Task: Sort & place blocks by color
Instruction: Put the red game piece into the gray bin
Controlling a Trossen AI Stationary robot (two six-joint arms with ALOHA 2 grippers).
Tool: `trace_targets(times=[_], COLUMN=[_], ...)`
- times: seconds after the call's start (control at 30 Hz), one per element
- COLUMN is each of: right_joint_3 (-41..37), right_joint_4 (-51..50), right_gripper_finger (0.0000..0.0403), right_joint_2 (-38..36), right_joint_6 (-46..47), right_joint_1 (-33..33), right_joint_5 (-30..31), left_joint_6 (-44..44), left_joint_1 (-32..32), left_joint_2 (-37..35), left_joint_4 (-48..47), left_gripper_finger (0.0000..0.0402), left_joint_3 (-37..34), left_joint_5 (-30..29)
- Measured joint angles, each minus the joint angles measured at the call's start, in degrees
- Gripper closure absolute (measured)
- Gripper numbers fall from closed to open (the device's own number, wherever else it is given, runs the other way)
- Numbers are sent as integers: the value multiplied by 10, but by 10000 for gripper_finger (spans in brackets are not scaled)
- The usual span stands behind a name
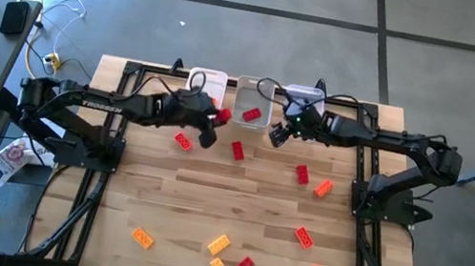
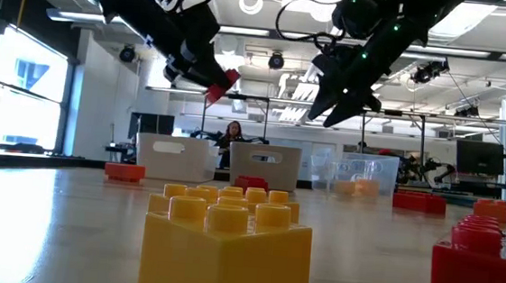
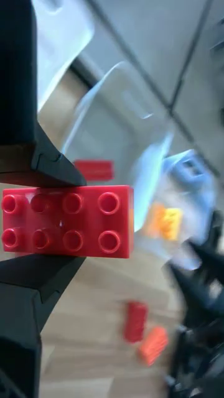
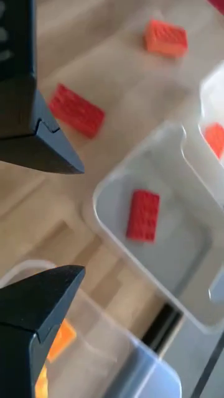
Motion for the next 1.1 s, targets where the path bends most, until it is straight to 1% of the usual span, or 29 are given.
trace_targets(times=[0.1,0.3,0.5,0.7,0.83,1.0,1.1], right_joint_3=[0,0,0,0,0,0,0], right_joint_4=[0,-7,-32,-55,-58,-58,-63], right_gripper_finger=[162,162,162,162,162,162,162], right_joint_2=[0,0,-8,-52,-78,-91,-91], right_joint_6=[0,-2,4,33,38,48,50], right_joint_1=[23,56,70,81,89,100,105], right_joint_5=[0,0,1,38,52,52,61], left_joint_6=[37,96,125,135,136,136,134], left_joint_1=[18,59,90,110,119,131,136], left_joint_2=[4,4,4,10,34,93,137], left_joint_4=[46,137,226,235,231,228,229], left_gripper_finger=[292,292,290,288,288,287,287], left_joint_3=[0,0,0,35,58,77,88], left_joint_5=[6,48,68,116,122,122,138])
